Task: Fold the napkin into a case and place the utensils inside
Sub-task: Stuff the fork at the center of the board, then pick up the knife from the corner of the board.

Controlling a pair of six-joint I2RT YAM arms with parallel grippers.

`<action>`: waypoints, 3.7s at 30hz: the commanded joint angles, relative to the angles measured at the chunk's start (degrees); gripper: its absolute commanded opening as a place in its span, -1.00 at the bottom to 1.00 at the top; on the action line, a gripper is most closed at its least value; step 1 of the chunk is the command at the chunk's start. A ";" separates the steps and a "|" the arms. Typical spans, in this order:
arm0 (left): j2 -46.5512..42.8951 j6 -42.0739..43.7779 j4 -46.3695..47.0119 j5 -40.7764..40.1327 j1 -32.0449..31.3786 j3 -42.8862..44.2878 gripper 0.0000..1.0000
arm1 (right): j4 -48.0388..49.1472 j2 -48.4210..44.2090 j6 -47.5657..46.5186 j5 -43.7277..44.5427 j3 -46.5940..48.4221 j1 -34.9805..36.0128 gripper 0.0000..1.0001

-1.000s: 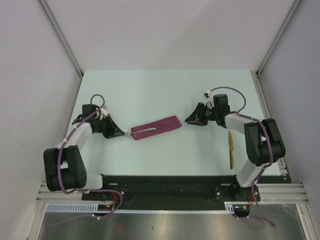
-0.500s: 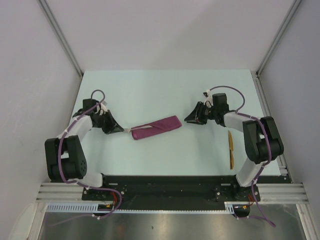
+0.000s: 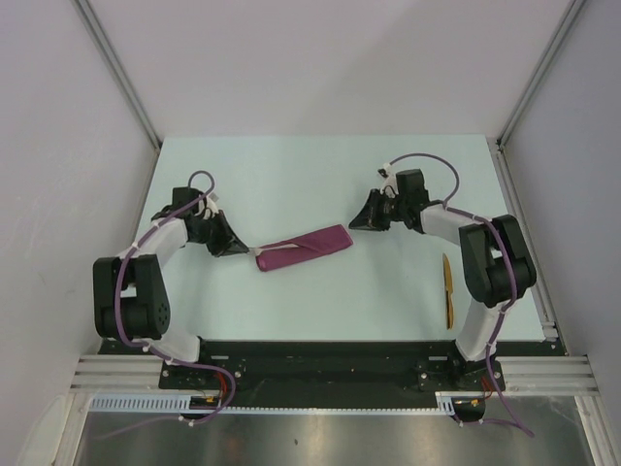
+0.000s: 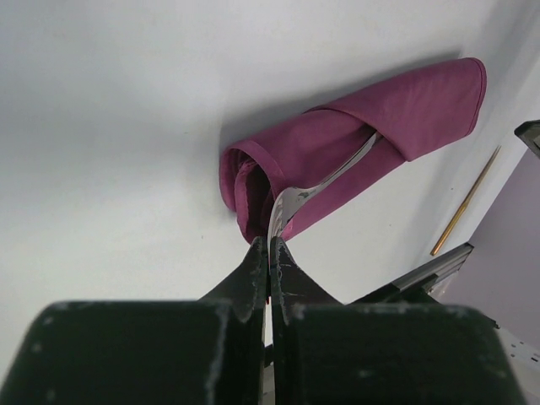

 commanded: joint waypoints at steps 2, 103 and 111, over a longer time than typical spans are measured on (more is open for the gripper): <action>0.13 -1.84 1.67 -0.17 -0.87 2.56 -1.00 | -4.94 3.42 -2.93 2.31 4.99 3.78 -0.98; -16.75 -3.95 22.94 -5.71 -46.13 -4.56 0.47 | -38.54 -31.65 9.82 45.99 -25.94 -18.10 0.65; -15.25 -3.42 19.43 -6.68 -45.96 -2.37 0.48 | -27.11 -24.64 9.12 44.68 -28.76 -9.40 -0.55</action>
